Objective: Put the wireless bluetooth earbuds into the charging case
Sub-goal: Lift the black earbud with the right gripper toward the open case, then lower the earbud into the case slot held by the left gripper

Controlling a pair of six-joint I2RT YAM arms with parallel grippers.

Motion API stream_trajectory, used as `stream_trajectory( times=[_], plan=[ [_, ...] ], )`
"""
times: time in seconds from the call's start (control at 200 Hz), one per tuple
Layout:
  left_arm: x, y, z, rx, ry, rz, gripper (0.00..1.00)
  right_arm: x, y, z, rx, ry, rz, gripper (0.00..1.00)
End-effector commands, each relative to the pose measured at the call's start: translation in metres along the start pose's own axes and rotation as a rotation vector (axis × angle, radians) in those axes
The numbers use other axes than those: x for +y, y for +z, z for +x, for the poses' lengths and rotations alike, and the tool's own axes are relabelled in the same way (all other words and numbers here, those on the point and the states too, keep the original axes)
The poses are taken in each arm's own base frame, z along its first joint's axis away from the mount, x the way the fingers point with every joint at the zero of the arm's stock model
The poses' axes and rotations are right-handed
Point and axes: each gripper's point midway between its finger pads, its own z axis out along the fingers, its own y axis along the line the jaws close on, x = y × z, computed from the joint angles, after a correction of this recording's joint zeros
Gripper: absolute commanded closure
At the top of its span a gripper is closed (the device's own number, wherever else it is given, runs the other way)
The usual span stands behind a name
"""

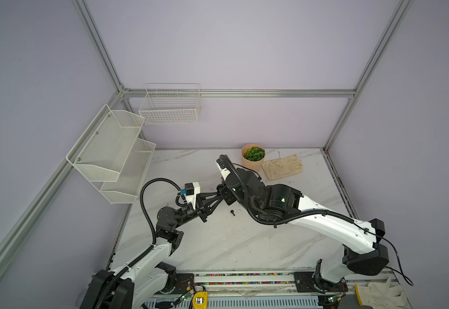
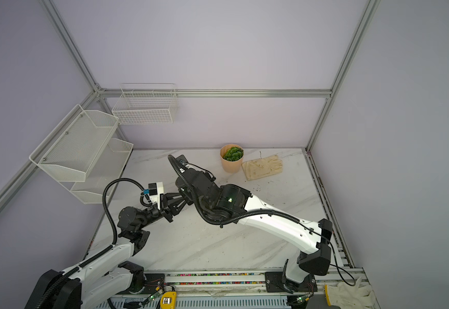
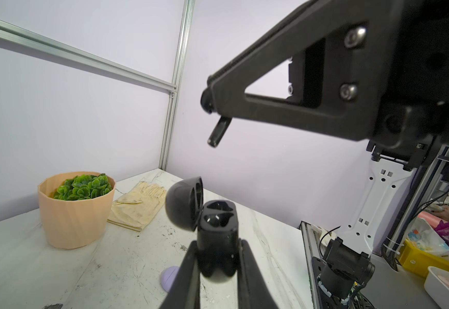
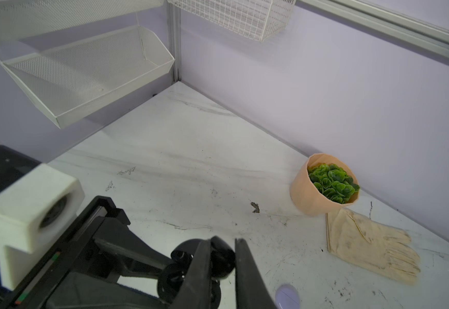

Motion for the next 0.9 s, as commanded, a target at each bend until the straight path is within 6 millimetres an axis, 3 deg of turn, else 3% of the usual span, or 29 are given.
stream_trajectory(
  times=[0.0, 0.365, 0.895],
  plan=[
    [-0.015, 0.007, -0.040, -0.078, 0.116, 0.055, 1.00, 0.000, -0.004, 0.009, 0.064, -0.044, -0.012, 0.83],
    [-0.018, 0.006, -0.039, -0.071, 0.133, 0.063, 1.00, 0.014, 0.000, 0.020, 0.104, -0.062, -0.081, 0.84],
    [-0.019, 0.004, -0.038, -0.069, 0.141, 0.063, 1.00, 0.017, -0.001, 0.030, 0.151, -0.067, -0.102, 0.86]
  ],
)
